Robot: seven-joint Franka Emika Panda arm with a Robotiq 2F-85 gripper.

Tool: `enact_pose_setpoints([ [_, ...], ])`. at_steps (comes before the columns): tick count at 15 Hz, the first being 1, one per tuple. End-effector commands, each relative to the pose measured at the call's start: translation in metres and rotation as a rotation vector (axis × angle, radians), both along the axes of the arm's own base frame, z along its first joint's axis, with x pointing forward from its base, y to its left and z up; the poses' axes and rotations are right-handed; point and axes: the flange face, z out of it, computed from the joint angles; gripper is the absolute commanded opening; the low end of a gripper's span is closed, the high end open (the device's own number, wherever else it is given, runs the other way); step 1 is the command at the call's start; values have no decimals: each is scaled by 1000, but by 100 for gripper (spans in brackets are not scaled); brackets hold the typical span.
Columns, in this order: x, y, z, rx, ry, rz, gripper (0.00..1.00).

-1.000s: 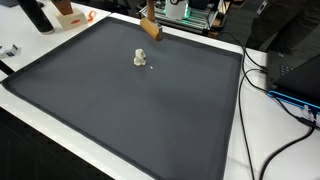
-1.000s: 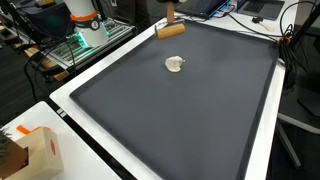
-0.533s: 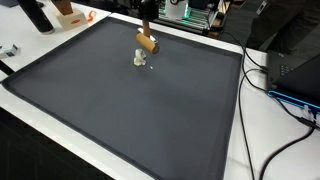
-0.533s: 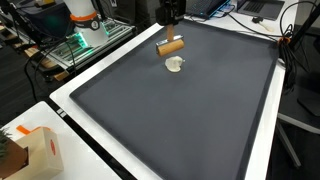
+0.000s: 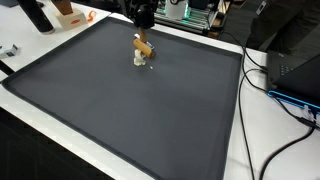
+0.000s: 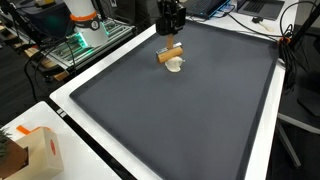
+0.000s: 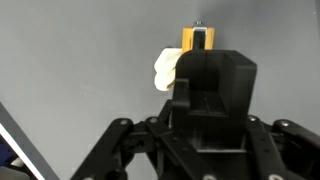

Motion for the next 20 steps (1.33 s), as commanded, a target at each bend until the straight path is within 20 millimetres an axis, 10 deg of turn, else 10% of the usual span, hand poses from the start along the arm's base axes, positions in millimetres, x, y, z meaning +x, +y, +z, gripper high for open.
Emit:
enact_pose_setpoints([
  [1, 2, -3, -5, 6, -21, 22, 24],
  [20, 20, -18, -15, 2, -57, -12, 24],
])
